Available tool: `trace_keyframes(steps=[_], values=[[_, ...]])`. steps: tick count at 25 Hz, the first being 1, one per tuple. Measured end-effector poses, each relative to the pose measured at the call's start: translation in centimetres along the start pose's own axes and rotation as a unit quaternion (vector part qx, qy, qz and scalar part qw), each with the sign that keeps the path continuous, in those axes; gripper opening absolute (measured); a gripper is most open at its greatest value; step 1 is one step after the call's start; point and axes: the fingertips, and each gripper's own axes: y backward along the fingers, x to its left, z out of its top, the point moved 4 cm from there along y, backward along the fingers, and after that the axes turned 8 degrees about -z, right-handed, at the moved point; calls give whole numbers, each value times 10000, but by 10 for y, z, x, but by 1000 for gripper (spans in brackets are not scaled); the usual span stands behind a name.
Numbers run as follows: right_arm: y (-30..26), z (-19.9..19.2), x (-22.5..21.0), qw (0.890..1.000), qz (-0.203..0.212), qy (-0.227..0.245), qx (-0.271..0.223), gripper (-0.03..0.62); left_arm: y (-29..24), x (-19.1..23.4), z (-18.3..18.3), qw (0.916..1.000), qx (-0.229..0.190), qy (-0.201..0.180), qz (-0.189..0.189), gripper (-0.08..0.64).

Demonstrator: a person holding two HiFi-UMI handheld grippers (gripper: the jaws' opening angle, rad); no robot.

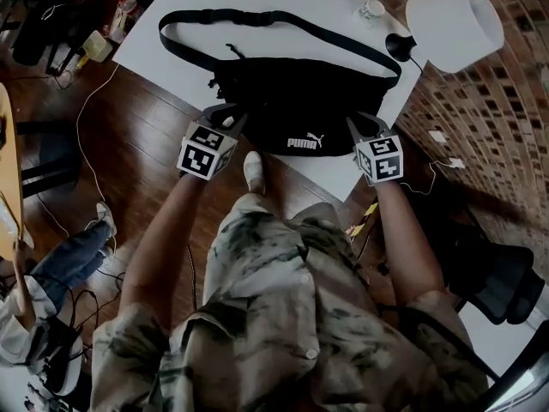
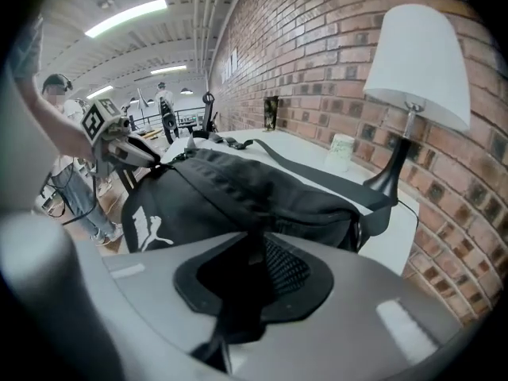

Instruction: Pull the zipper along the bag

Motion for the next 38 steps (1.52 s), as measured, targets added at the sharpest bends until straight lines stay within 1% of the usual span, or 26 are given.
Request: trace_keyframes(steps=[4, 7, 9, 13, 17, 19, 20, 24, 27, 31, 35, 38], values=[[48, -13, 21, 9994, 106, 17, -342, 66, 29, -22, -9, 9987, -81, 7, 510, 78], [87, -21, 34, 9969, 229, 103, -751, 63, 54, -50, -6, 9964, -300, -37, 793, 78], [120, -34, 43, 9944, 321, 110, -996, 63, 71, -85, -5, 9947, -492, -25, 899, 78], [191, -80, 66, 9904, 551, 81, -1262, 63, 106, -181, -21, 9931, -695, -65, 940, 78], [255, -123, 88, 9850, 849, 5, -1500, 63, 146, -272, -36, 9915, -1039, 150, 772, 77], [283, -142, 98, 9828, 961, -46, -1579, 63, 166, -311, -43, 9917, -1077, 186, 676, 77], [297, -150, 103, 9818, 986, -83, -1621, 63, 175, -328, -45, 9923, -1054, 118, 647, 75], [355, -180, 123, 9796, 885, -249, -1789, 61, 204, -384, -49, 9928, -1040, -412, 425, 74], [393, -198, 148, 9787, 816, -222, -1871, 61, 225, -415, -63, 9913, -1220, -453, 188, 72], [443, -215, 196, 9782, 662, -341, -1936, 61, 264, -447, -93, 9875, -1460, -582, -90, 71], [482, -221, 266, 9767, 548, -448, -2028, 60, 317, -467, -132, 9834, -1609, -786, -283, 71], [514, -227, 319, 9745, 509, -533, -2118, 60, 351, -483, -172, 9820, -1667, -750, -476, 71]])
